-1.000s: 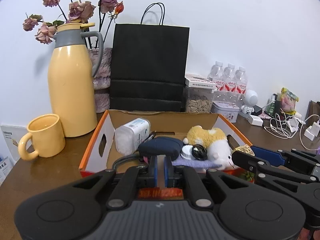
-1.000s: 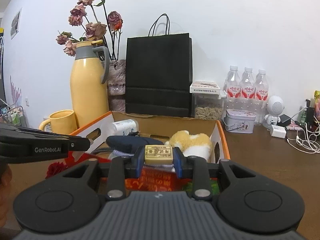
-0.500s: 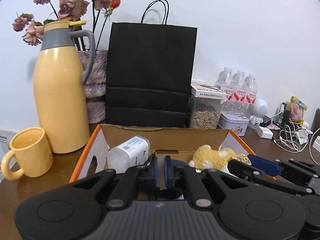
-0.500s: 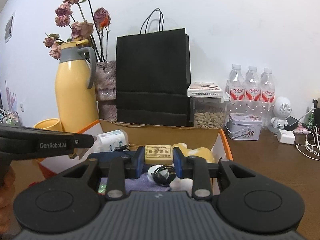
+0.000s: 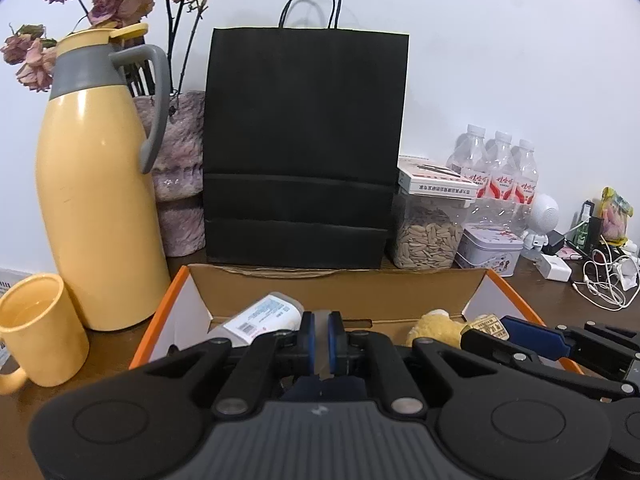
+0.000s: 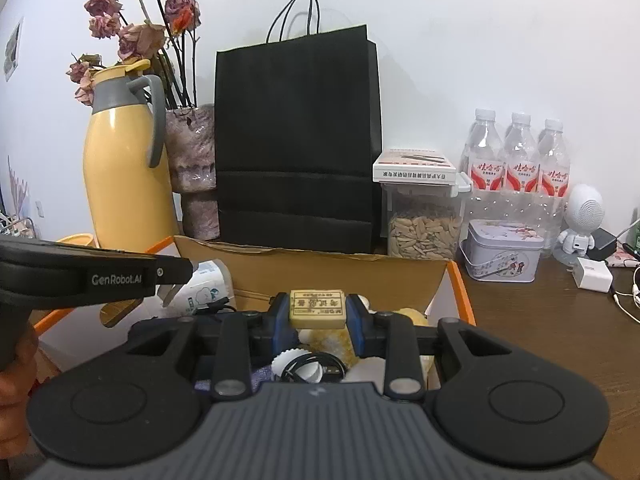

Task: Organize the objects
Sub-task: 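Lower the held items into the box and open both grippers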

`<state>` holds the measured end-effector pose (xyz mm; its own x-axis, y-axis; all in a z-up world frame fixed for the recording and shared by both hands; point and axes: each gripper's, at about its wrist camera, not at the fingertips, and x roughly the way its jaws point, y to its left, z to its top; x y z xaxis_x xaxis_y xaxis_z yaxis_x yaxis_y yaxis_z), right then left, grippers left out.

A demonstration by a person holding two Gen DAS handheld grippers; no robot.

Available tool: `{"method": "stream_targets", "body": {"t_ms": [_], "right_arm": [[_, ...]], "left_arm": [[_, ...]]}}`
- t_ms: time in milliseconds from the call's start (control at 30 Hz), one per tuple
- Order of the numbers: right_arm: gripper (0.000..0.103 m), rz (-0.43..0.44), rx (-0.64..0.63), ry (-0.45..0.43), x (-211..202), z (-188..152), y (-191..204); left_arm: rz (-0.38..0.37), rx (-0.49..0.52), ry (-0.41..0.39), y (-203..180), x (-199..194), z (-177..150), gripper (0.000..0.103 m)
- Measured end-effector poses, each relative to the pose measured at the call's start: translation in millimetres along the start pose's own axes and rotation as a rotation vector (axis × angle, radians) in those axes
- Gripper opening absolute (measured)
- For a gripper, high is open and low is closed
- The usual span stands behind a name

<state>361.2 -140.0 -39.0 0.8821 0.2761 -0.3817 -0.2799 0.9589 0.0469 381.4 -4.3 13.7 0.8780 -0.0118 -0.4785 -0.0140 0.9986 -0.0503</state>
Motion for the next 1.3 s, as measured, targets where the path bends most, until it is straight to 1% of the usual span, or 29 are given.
{"method": "stream_targets", "body": {"t_ms": [300,400,433,467,500,533,567,600,633,667,900,1300], "right_arm": [[0.031,0.005,-0.015,0.016,11.1,0.4,-1.5],[0.032,0.006,-0.019,0.023,11.2,0.2,-0.8],[0.038,0.005,-0.017,0.023,10.6,0.1,-1.2],[0.051,-0.004,-0.014,0.02,9.5,0.0,-2.1],[0.059,-0.012,-0.013,0.017,8.3,0.1,-2.9],[0.073,-0.018,-0.011,0.013,7.2,0.5,-3.9],[0.084,-0.022,-0.009,0.008,6.0,0.6,-4.7],[0.088,-0.027,-0.011,0.005,4.9,0.7,-4.9],[0.099,-0.032,-0.014,0.0,3.6,0.9,-5.2],[0.103,-0.036,-0.012,-0.006,2.8,1.1,-5.7],[0.103,-0.028,-0.014,-0.011,-0.2,2.7,-4.5],[0.103,-0.027,-0.024,-0.014,-2.7,2.8,-1.2]], "left_arm": [[0.009,0.01,-0.001,0.6,5.9,0.7,0.005],[0.011,0.011,-0.003,1.0,3.8,0.4,0.01],[0.012,0.01,-0.003,1.5,2.8,0.6,0.016],[0.017,0.011,-0.003,2.0,1.6,1.0,0.033],[0.02,0.012,-0.005,2.5,0.2,1.1,0.045],[0.027,0.012,-0.006,2.8,-1.0,1.6,0.071],[0.034,0.016,-0.008,2.8,-2.3,2.0,0.095],[0.04,0.02,-0.013,2.5,-3.9,2.0,0.1],[0.045,0.024,-0.019,2.2,-5.6,2.0,0.103],[0.05,0.028,-0.018,1.8,-6.4,2.2,0.103],[0.057,0.026,-0.005,3.4,-6.6,1.3,0.103],[0.067,0.022,-0.005,3.9,-9.6,1.4,0.103]]}}
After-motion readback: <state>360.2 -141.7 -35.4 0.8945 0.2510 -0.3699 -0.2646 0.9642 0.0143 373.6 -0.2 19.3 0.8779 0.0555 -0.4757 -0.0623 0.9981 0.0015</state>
